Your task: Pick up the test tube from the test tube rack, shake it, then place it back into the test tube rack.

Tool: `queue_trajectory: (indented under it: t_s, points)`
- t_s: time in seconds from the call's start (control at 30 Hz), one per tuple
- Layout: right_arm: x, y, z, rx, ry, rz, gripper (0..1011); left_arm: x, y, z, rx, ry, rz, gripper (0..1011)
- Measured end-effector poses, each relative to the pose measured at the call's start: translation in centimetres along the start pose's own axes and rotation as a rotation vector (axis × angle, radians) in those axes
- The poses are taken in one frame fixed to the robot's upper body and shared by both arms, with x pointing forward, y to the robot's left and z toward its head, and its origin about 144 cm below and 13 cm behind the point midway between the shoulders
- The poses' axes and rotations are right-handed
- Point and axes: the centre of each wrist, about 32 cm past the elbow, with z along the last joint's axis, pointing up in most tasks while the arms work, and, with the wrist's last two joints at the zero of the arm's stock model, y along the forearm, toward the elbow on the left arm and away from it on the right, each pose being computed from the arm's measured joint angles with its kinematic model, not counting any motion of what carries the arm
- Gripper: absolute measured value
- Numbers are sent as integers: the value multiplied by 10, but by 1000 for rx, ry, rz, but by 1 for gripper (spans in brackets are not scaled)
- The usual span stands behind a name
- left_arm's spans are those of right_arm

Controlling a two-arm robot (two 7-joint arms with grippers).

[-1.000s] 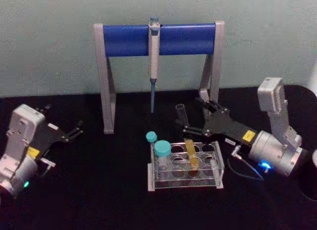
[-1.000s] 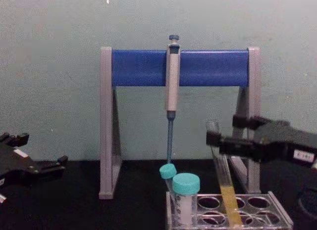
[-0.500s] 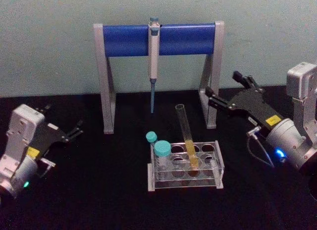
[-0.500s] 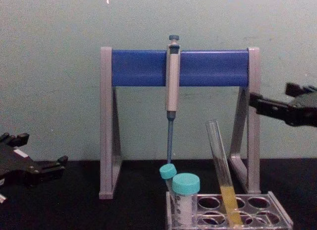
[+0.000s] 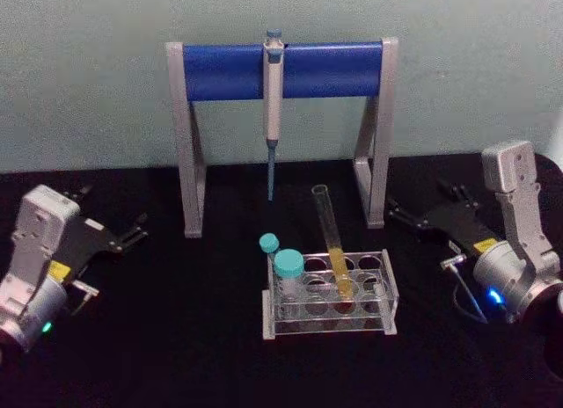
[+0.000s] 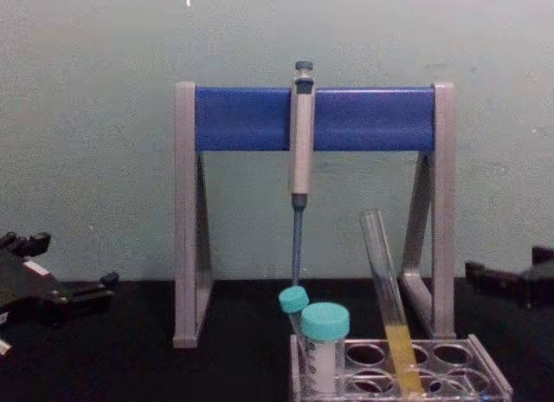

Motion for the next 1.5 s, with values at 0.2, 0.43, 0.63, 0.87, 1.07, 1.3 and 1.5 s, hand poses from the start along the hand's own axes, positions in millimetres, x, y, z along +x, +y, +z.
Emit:
queue_trajectory:
  t_s: [0.2,0.43,0.63,0.87,1.07,1.3,1.5]
  points:
    - [1,1,-7,-39,17,3,1000,0,0,0,0,0,0,1001]
    - [1,1,-7,-41,18,3,1000,0,0,0,0,0,0,1001]
    - [1,1,-6,-39,17,0,1000,0,0,0,0,0,0,1001]
    - [1,1,-6,-38,15,-1,1000,0,0,0,0,0,0,1001]
    - [1,1,-6,-38,14,-1,1000,0,0,0,0,0,0,1001]
    - [1,1,-6,-37,14,-2,1000,0,0,0,0,0,0,1001]
    - [0,1,-6,-36,14,-2,1000,0,0,0,0,0,0,1001]
